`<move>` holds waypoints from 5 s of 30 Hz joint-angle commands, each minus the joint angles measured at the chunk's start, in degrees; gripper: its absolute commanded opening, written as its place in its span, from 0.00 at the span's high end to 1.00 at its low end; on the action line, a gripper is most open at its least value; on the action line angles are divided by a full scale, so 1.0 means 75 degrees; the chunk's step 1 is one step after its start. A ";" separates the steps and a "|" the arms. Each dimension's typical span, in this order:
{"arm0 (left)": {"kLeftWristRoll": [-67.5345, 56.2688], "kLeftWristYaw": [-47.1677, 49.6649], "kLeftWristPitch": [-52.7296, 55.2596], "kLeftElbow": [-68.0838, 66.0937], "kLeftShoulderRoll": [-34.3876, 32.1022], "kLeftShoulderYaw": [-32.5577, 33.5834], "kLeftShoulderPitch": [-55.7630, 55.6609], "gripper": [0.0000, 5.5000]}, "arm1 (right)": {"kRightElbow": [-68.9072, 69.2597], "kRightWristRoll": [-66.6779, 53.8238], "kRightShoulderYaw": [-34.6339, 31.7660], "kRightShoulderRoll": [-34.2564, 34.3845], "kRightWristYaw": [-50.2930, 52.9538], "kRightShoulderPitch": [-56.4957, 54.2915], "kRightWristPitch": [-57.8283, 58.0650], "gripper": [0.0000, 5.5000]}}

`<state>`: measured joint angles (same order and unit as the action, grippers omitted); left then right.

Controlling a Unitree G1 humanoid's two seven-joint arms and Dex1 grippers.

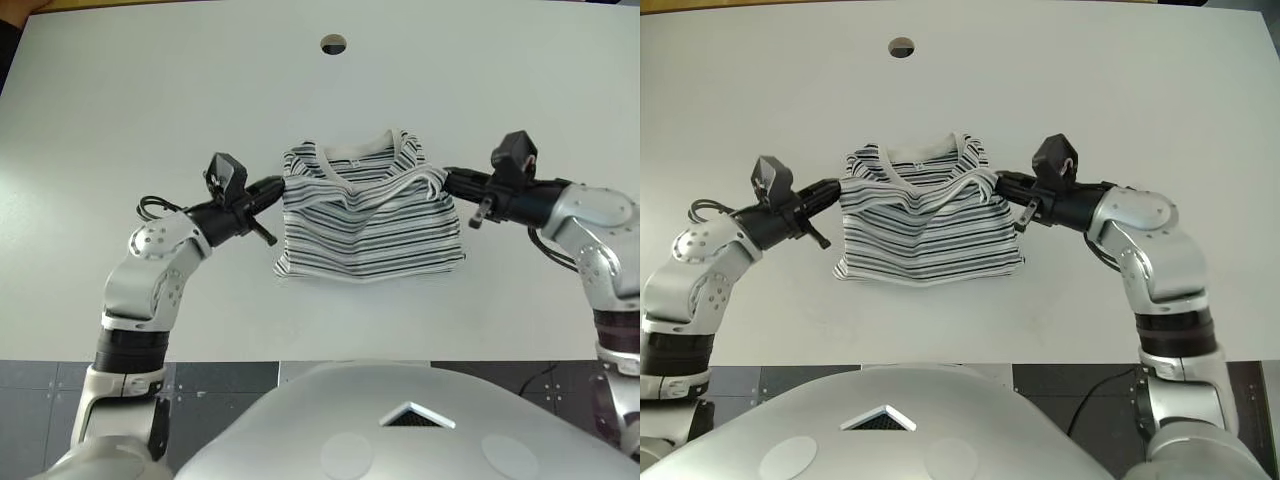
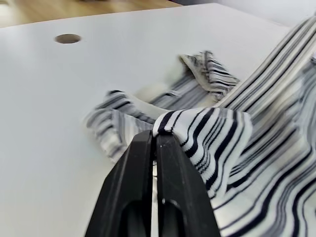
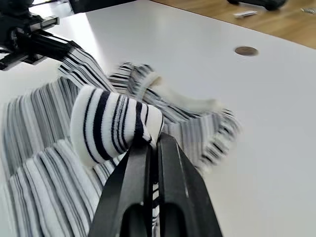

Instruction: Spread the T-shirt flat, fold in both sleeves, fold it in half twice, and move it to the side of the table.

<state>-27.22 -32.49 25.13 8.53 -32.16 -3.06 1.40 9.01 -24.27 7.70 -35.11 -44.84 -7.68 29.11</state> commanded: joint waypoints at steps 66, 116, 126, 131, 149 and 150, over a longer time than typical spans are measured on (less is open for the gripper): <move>0.5285 -0.1559 -0.0863 0.0758 -0.1475 -0.2355 0.0300 0.98 | -0.0489 0.4781 0.2746 -0.1041 -0.1898 0.0324 -0.4463 0.98; 0.6050 -0.1370 -0.8119 -0.0034 -0.2350 -0.0535 0.2898 0.53 | 0.1902 0.8096 0.0920 -0.2579 0.0671 0.2615 -1.0172 0.47; 0.6372 -0.1060 -0.8543 -0.0280 -0.2484 -0.0883 0.2678 0.53 | 0.1330 0.9675 0.0972 -0.2439 0.1814 0.2387 -1.1036 0.47; 0.6295 -0.0992 -0.8633 -0.0369 -0.2779 -0.0673 0.2614 0.53 | 0.1624 0.9215 0.0124 -0.2764 0.1920 0.1886 -1.0731 0.47; 0.6675 -0.0784 -0.8728 -0.0409 -0.2798 -0.1335 0.2503 0.53 | 0.0508 1.0978 0.0866 -0.3065 0.2897 0.2029 -1.1416 0.47; 0.6674 -0.0775 -0.8715 -0.0389 -0.2786 -0.1367 0.2486 0.53 | 0.0543 1.0913 0.0927 -0.3018 0.2959 0.2048 -1.1419 0.47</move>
<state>20.33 -37.25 -41.58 6.34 -53.24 -11.62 19.66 13.06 57.05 12.57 -58.71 -22.39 6.85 -55.97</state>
